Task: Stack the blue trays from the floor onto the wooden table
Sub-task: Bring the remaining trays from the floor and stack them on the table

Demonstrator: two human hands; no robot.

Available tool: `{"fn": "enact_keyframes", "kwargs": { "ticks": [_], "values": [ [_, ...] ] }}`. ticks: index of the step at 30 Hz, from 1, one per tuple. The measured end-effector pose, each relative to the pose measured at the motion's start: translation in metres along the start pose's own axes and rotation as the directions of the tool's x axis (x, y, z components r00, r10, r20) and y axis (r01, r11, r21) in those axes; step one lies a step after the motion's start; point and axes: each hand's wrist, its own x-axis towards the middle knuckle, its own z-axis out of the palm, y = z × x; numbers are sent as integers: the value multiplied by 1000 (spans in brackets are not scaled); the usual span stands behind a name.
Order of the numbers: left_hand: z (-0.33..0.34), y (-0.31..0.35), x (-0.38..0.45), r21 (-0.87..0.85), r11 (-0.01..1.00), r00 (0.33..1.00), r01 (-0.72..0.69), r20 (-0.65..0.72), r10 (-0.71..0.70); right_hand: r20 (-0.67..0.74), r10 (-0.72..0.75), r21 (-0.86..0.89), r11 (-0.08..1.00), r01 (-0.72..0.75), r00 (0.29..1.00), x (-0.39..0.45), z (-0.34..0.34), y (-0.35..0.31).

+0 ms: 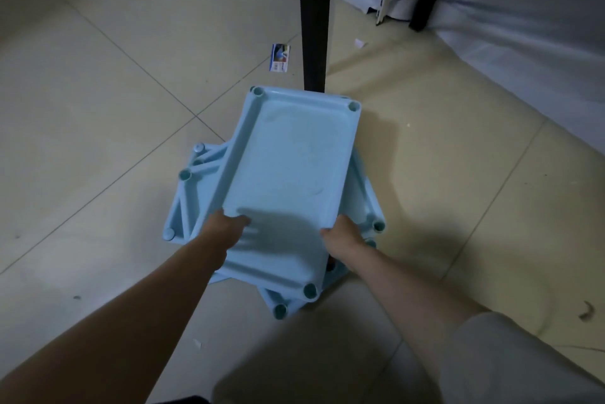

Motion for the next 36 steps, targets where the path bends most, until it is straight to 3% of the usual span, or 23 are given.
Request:
{"fn": "enact_keyframes", "kwargs": {
  "ticks": [4,8,13,18,26,36],
  "values": [
    [8,-3,-5,8,1000,1000,16,16,-17,-25,75,155,985,-70,997,2,2,-3],
    [-1,4,-13,-16,1000,997,-27,-72,26,-14,96,328,941,-86,995,-3,0,-7],
    [-20,16,-23,46,995,973,-89,-208,97,-75,46,366,931,-16,996,-19,-14,-16],
    [-30,16,-26,-64,996,982,-65,-181,53,-160,18,418,907,51,987,-29,-37,-20],
    [-31,25,-33,-301,953,997,-40,-76,18,-309,-116,316,923,217,944,-48,-74,-29],
    [-109,87,-170,-416,905,981,96,-116,-157,-248,-312,29,944,329,917,-201,-158,-122]
  ]
}}
